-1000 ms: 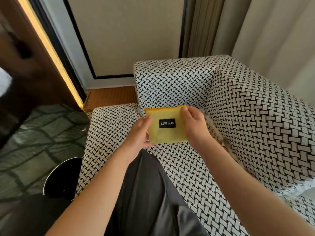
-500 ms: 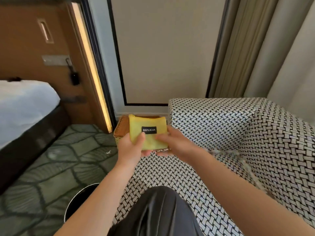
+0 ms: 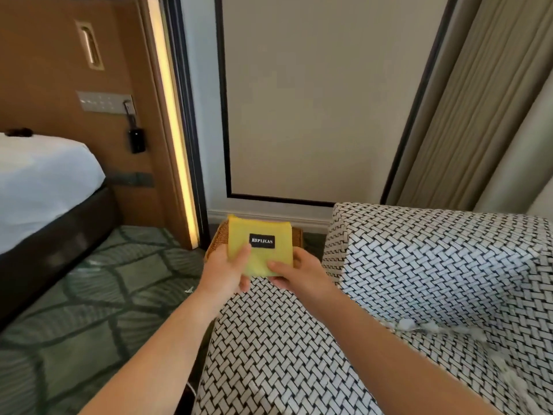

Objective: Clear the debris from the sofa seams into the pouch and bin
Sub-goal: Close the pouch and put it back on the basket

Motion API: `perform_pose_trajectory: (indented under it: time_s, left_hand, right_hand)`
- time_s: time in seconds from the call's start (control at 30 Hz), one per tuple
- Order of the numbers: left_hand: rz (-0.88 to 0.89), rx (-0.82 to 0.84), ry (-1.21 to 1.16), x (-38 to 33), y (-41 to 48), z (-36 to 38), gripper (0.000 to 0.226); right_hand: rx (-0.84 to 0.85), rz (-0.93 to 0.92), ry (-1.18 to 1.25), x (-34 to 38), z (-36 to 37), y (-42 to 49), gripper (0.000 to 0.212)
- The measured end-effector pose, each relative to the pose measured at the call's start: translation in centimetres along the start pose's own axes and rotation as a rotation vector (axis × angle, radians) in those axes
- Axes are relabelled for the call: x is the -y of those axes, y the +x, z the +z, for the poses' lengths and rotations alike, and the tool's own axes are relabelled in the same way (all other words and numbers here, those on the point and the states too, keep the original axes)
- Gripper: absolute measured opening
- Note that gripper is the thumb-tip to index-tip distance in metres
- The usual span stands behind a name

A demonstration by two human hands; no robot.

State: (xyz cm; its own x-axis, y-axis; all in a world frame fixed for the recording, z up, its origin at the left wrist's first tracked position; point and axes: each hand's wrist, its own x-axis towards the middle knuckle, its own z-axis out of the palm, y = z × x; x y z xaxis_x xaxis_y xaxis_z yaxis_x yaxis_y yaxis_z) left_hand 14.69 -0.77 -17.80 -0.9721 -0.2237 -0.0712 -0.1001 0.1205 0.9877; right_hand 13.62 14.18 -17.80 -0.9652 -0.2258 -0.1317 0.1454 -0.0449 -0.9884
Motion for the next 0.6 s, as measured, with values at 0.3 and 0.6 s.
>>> perform_pose_trajectory:
  time_s: [0.3,0.6]
  left_hand:
    - [-0.154,-0.013,-0.148,11.5,15.3,-0.9,0.009]
    - [-0.208,-0.242,-0.118,19.0,25.1,1.2,0.015]
  right_hand:
    - [-0.251,0.055,-0.128,-10.5,2.8,15.9,0.011]
    - [-0.294,-0.045,-0.524,-16.5,2.6,27.1,0.015]
